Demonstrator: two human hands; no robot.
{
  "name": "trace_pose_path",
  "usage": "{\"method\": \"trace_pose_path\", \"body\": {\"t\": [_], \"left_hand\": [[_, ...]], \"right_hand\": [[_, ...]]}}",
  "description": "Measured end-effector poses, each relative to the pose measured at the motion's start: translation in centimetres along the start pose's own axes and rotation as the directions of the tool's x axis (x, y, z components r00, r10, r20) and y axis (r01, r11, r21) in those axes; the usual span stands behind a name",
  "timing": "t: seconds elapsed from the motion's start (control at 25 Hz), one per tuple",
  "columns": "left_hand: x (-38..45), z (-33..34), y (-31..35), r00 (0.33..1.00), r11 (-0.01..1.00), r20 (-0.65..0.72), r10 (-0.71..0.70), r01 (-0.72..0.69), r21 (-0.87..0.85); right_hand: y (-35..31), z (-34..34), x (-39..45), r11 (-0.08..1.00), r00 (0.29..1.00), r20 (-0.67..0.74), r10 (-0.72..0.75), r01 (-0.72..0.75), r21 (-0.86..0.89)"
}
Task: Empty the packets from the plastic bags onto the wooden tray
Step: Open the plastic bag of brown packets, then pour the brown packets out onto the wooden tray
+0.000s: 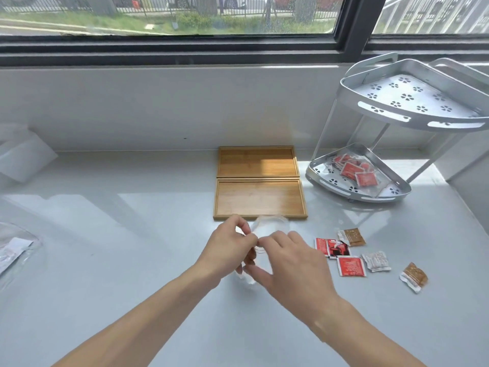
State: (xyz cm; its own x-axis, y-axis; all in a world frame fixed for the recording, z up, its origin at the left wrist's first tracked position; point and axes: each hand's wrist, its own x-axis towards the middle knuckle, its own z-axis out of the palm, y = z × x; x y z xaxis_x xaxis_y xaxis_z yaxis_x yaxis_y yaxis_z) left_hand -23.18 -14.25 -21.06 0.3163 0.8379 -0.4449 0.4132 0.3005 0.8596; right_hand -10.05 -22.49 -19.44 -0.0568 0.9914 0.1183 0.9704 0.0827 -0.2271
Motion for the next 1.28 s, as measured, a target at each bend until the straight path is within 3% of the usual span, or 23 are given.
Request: {"method": "trace_pose_path", "body": {"t": [0.12,0.28,0.4,0.44,0.52,0.6,0.68,0.8,1.12,1.28], "left_hand": [[0.2,-0.7,0.3,0.999,0.999,-0.038,0.038,-0.039,-0.030],[0.6,-3.6,-1.2,0.996,0.989,-0.052,0.070,-0.076,-0.129],[2.0,-4.0,-4.9,0.963,0.979,-0.244,-0.118,0.071,-0.193],[2.3,-3.4,-6.5,0.951,0.962,-0.211,-0.228,0.187,-0.197],[3.0,-1.6,-8.9,0.918,0.888,0.017,-0.396,0.387,-0.246],[4.1,-0.3,-10.0,0.888,0.794,0.238,-0.393,0.459,-0.398],[5.5,0.2,-9.9,0.885,0.680,0.363,-0.292,0.459,-0.572],[7.5,-0.3,-9.2,0.908,0.562,0.358,-0.216,0.416,-0.715],[11.2,-5.1,-7.5,0.962,0.511,0.216,-0.169,0.273,-0.815],[13.2,-7.3,-6.2,0.976,0.669,0.149,-0.159,0.218,-0.711]], "right_hand": [[-0.1,1.2,2.6,0.998,0.990,0.133,0.053,-0.058,0.034],[0.4,0.3,5.0,0.991,0.994,0.109,0.015,-0.029,0.133],[0.5,-0.7,6.9,0.988,0.999,0.050,-0.009,0.002,0.154],[0.6,-1.1,7.5,0.987,0.999,0.046,-0.017,0.010,0.160],[0.9,-1.6,8.5,0.983,0.999,0.025,-0.028,0.023,0.180],[1.3,-2.0,9.5,0.982,1.000,-0.011,-0.024,0.026,0.190],[1.9,-2.2,10.6,0.978,0.999,-0.045,-0.005,0.014,0.208],[3.0,-2.2,12.1,0.980,0.998,-0.068,0.012,0.002,0.199],[5.9,-2.6,16.4,0.973,0.998,-0.013,0.069,-0.065,0.223],[7.2,-2.0,19.8,0.959,0.991,0.030,0.130,-0.133,0.251]]}}
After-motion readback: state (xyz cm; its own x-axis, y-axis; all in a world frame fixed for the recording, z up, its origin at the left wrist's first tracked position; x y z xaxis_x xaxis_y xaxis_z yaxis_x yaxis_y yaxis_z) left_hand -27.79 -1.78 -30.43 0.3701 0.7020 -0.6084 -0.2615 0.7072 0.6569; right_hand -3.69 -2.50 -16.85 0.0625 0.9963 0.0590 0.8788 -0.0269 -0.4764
